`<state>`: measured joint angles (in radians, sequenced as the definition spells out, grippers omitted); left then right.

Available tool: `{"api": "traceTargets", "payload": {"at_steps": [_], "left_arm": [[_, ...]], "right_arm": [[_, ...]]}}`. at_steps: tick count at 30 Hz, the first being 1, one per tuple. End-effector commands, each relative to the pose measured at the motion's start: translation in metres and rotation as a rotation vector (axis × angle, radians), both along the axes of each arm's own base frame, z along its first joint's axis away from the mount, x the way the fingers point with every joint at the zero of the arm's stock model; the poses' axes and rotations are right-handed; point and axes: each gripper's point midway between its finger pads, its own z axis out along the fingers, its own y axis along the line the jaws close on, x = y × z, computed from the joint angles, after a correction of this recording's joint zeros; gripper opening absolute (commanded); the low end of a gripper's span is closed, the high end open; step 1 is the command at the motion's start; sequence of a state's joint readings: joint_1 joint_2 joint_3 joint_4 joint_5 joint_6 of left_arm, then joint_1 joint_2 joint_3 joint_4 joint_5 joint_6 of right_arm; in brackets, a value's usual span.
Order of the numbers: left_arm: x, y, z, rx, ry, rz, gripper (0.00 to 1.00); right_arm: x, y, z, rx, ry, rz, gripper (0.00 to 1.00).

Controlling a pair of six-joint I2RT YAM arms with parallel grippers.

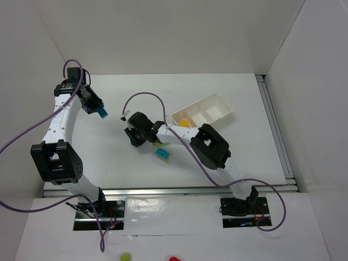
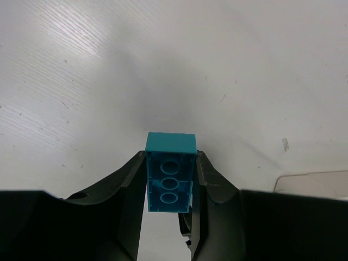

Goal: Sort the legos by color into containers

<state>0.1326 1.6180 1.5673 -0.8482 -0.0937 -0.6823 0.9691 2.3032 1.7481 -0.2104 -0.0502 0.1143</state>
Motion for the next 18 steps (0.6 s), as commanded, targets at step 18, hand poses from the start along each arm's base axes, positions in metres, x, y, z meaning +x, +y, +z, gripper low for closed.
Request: {"api": "traceTargets", "payload": {"at_steps": [18], "left_arm": [[0.055, -0.189, 0.079, -0.116, -0.234, -0.59, 0.0]], "right_arm": [[0.112, -0.295, 0.171, 0.17, -0.184, -0.795, 0.21]]}}
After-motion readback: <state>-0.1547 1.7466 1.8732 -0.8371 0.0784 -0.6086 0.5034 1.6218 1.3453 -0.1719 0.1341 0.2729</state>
